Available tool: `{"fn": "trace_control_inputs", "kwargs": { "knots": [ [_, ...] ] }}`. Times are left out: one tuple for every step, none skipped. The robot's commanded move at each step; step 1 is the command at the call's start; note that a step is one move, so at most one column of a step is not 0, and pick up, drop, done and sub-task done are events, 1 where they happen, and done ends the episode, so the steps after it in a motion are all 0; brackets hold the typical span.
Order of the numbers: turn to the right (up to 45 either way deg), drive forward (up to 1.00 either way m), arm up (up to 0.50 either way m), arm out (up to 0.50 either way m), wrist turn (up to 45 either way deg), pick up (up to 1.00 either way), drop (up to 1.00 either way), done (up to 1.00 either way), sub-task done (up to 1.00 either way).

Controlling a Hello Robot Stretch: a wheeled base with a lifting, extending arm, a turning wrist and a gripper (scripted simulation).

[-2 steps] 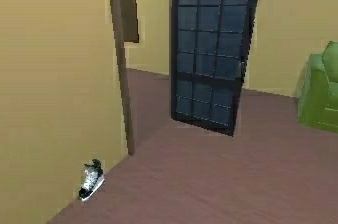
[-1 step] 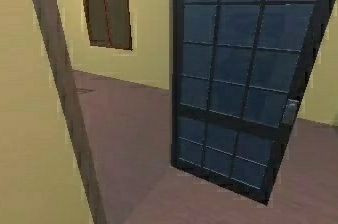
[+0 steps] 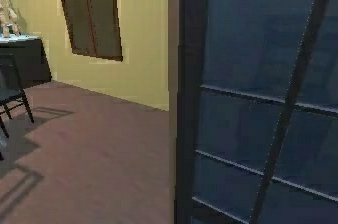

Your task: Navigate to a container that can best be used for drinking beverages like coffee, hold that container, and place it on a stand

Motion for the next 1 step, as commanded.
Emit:
{"fn": "trace_control_inputs", "kwargs": {
  "knots": [
    [-45.0,0.0,0.0,0.0,0.0,0.0,0.0,0.0,0.0]
  ]
}}
